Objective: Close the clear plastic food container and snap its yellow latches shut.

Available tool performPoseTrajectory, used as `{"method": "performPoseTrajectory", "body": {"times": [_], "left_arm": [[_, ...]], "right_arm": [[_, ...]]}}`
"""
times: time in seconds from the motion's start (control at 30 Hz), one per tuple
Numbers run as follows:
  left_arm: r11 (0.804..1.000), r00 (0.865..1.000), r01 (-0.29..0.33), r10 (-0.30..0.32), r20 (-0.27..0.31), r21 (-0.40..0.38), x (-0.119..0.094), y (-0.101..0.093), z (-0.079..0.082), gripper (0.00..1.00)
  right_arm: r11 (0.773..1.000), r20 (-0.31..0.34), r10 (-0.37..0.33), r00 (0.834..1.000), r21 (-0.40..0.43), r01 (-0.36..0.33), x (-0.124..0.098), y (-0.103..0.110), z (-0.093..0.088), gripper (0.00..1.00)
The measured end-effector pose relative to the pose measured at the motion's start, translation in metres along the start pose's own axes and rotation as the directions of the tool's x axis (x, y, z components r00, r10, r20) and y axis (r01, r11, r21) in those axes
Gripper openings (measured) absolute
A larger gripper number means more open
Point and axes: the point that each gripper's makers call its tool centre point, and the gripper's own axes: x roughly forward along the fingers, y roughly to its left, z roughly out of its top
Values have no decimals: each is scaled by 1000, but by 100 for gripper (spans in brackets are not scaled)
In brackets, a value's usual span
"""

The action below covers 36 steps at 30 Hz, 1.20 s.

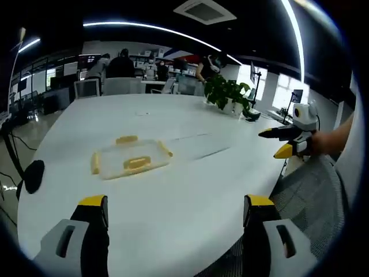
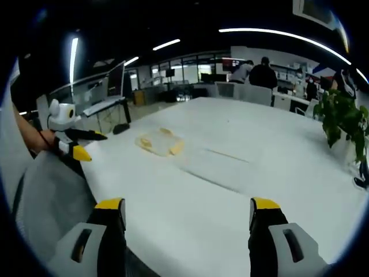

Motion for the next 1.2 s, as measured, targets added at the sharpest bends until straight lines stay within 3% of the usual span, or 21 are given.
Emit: {"method": "performPoseTrajectory", "body": {"times": [1.2], "left_arm": [[1000,1000,0,0,-7,-1,-1,0,-1,97]], "right_arm": [[1000,-2,1,1000,-7,-1,0,1,1,89]]}}
